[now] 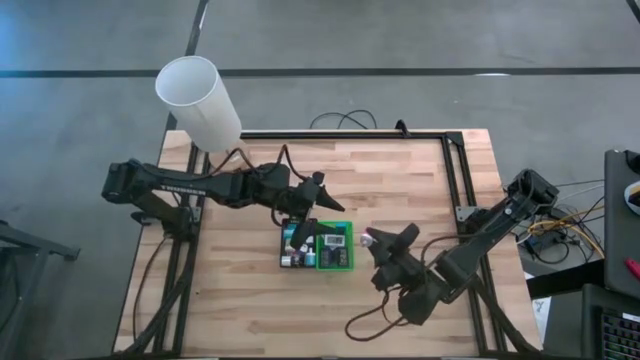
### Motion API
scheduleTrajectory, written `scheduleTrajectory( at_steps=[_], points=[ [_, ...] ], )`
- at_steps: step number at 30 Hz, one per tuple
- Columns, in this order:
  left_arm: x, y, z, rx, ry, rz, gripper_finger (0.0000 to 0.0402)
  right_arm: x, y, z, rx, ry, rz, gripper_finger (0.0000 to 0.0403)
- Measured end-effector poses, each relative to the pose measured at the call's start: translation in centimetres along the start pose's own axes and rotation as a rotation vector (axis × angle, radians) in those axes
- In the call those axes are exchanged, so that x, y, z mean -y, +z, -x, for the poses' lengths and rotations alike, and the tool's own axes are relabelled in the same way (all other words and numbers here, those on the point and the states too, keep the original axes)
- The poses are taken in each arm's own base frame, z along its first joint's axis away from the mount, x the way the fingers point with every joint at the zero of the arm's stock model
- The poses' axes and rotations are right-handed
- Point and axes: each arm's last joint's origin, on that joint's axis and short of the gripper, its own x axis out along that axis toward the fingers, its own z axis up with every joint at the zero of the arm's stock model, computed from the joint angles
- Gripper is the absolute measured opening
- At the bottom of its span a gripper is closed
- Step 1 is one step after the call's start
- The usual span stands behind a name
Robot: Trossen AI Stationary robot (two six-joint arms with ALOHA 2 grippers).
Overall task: Pick & Place Office items
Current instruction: Put the red white charger adapter into the black bin
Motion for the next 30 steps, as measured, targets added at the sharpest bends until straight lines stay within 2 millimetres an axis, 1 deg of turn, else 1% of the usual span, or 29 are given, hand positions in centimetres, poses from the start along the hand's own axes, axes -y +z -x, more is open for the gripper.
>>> scheduleTrajectory(
  at_steps=[6, 17, 21, 26, 30],
  points=[
    [0.0, 0.0, 0.0, 0.000, 0.000, 0.022, 0.0291, 0.3, 0.2, -0.6, -0.015, -0.012, 0.024, 0.0122],
    [0.0, 0.0, -0.1, 0.005, -0.001, 0.056, 0.0291, 1.1, 0.3, -2.9, -0.053, 0.019, 0.026, 0.0122],
    [0.0, 0.0, -0.1, 0.005, -0.001, 0.056, 0.0291, 1.6, 0.8, -3.5, -0.047, 0.021, 0.029, 0.0122],
    [0.0, 0.1, -0.1, 0.019, -0.003, 0.052, 0.0291, 2.2, 2.0, -3.7, 0.008, 0.042, 0.030, 0.0122],
    [0.0, 0.2, -0.1, 0.021, -0.003, 0.052, 0.0291, 2.6, 2.5, -4.0, 0.032, 0.037, 0.048, 0.0122]
  ],
)
